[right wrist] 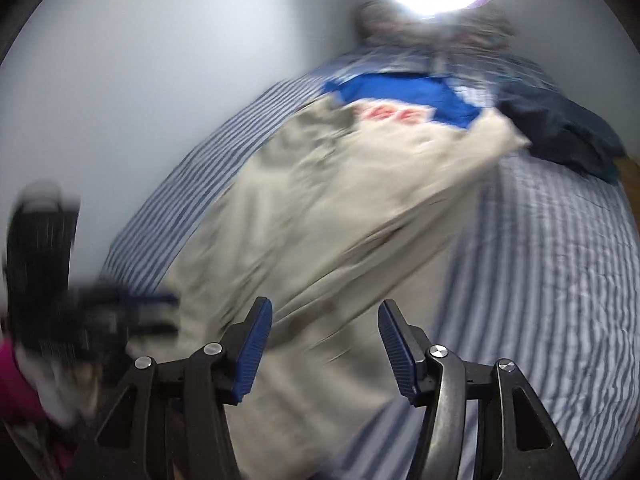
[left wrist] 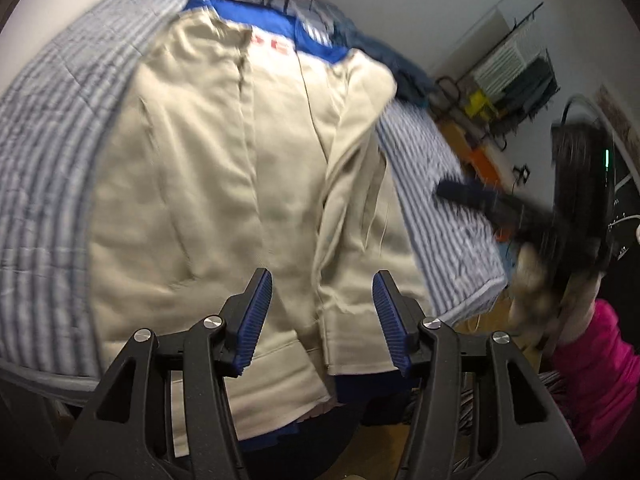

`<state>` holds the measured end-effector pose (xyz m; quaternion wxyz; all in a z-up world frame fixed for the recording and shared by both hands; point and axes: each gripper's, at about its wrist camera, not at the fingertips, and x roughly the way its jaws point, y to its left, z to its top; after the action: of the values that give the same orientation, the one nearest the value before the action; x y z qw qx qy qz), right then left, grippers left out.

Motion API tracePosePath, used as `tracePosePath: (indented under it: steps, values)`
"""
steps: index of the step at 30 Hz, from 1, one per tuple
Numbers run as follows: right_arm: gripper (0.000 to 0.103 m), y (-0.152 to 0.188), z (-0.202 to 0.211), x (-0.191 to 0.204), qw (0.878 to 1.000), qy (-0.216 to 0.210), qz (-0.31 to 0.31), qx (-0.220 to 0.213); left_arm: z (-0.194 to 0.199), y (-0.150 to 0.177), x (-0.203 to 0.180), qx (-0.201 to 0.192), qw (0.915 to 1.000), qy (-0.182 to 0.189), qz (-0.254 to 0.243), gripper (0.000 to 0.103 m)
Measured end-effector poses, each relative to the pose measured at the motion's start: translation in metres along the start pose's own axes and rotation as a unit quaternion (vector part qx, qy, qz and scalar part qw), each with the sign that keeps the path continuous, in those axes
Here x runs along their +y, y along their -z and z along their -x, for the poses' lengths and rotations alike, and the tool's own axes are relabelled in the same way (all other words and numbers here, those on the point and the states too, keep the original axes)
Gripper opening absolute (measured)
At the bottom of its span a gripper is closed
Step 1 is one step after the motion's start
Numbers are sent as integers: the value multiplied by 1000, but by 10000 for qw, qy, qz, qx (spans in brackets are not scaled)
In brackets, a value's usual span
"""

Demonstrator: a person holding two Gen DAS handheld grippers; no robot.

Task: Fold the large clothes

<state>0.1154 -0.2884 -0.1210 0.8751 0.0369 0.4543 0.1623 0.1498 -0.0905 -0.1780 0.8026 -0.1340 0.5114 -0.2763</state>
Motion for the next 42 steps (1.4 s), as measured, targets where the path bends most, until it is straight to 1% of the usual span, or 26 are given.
tracePosePath:
  steps: [2,4,6,10,13,16,19,21,22,24,27,30,32,33,34,35,36,37,38,40,42]
  values:
    - [58,-10,0,-25,9994,163,-259,-152,-15,4,-1,190,9998,32,10,53]
    - [58,-19,-2,-51,9978,137,-599,-233,-27,8,1,349,9992,164,112,53]
    - [59,-27,-6,-73,9957,62,-881,-277,-37,10,1,448,9988,149,142,53]
    - [60,-41,-17,-108,9918,127,-1227,-329,-47,11,-1,516,9985,135,71,53]
    - [63,-48,-27,-126,9895,145,-1398,-328,-55,9,-1,564,9983,112,58,53]
    - [63,-58,-37,-146,9857,126,-1634,-394,-58,9,-3,587,9982,119,-8,53]
    - [66,-68,-46,-165,9798,50,-1929,-521,-62,11,-8,613,9980,61,-157,43]
    - [67,-77,-52,-177,9751,14,-2120,-651,-65,11,-8,680,9974,121,-188,27]
    - [67,-83,-55,-183,9724,7,-2219,-723,-68,12,-9,739,9970,184,-153,25]
    - [67,-92,-63,-192,9670,-5,-2403,-842,-70,13,-11,718,9971,114,-207,18]
    - [67,-112,-82,-208,9597,-94,-2658,-909,-70,15,-13,713,9969,51,-335,16]
    - [67,-126,-102,-220,9563,20,-2798,-851,-68,16,-12,709,9968,41,-370,13]
    - [67,-132,-115,-229,9516,-3,-2960,-831,-71,14,-14,706,9969,52,-332,13]
    - [65,-134,-121,-232,9488,-63,-3046,-841,-71,14,-14,704,9970,58,-333,12]
    - [55,-136,-125,-233,9464,-156,-3114,-840,-71,14,-15,701,9970,52,-335,12]
    - [36,-139,-129,-233,9450,-260,-3159,-813,-71,14,-16,690,9971,47,-332,11]
    - [30,-143,-132,-231,9456,-344,-3148,-751,-69,14,-16,660,9973,51,-312,10]
    - [24,-148,-134,-226,9488,-311,-3064,-700,-67,15,-17,638,9975,63,-298,9]
    - [15,-154,-132,-219,9547,-170,-2890,-691,-65,15,-18,608,9977,100,-279,9]
    - [9,-169,-129,-201,9667,148,-2482,-603,-60,15,-20,570,9978,190,-265,8]
    - [7,-183,-126,-185,9729,361,-2222,-522,-54,18,-21,520,9978,312,-253,8]
